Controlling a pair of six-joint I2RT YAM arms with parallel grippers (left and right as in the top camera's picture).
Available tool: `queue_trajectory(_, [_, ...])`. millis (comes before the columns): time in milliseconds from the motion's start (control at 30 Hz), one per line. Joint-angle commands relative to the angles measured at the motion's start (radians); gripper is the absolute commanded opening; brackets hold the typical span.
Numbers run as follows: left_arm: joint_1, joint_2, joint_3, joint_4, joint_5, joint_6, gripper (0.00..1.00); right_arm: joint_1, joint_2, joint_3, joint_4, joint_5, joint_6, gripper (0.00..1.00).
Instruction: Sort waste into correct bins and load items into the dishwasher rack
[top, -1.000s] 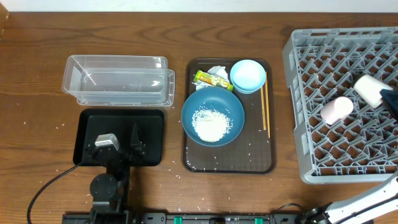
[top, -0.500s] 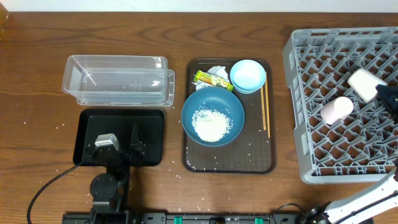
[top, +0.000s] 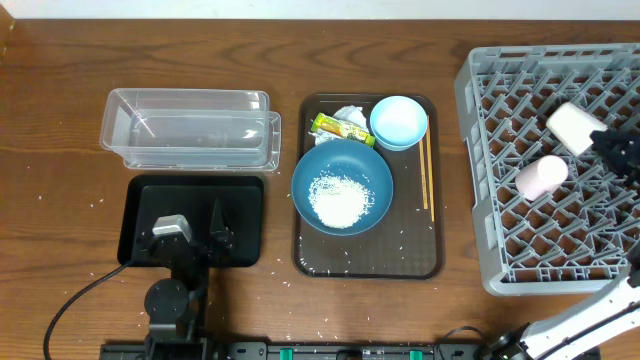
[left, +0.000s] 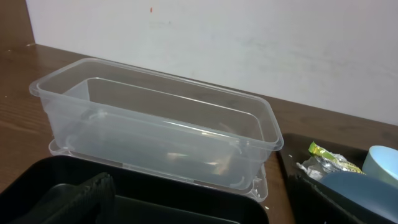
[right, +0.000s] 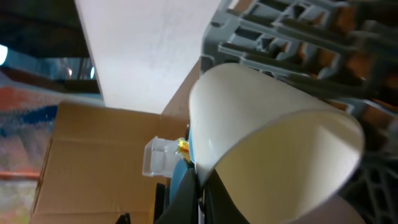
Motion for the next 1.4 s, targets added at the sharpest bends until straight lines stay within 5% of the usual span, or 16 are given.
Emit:
queue_trajectory(0, [0.005, -0.006, -0.021, -0.036, -0.005, 0.009, 0.91, -0.029, 0.004, 0.0, 0.003, 0.058, 0.051, 0.01])
queue_trajectory(767, [0.005, -0.006, -0.021, -0.036, -0.005, 0.009, 0.91, -0.138, -0.037, 0.0, -0.08, 0.245, 0.216, 0.09])
queue_trajectory(1067, [0.005, -0.006, -0.021, -0.036, -0.006, 0.009, 0.91, -0.173, -0.284, 0.0, -0.069, 0.4, 0.401, 0.22])
queue_trajectory(1367, [0.005, -0.006, -0.021, -0.036, -0.005, 0.009, 0.91, -0.097, -0.549, 0.0, 0.018, 0.544, 0.539, 0.23])
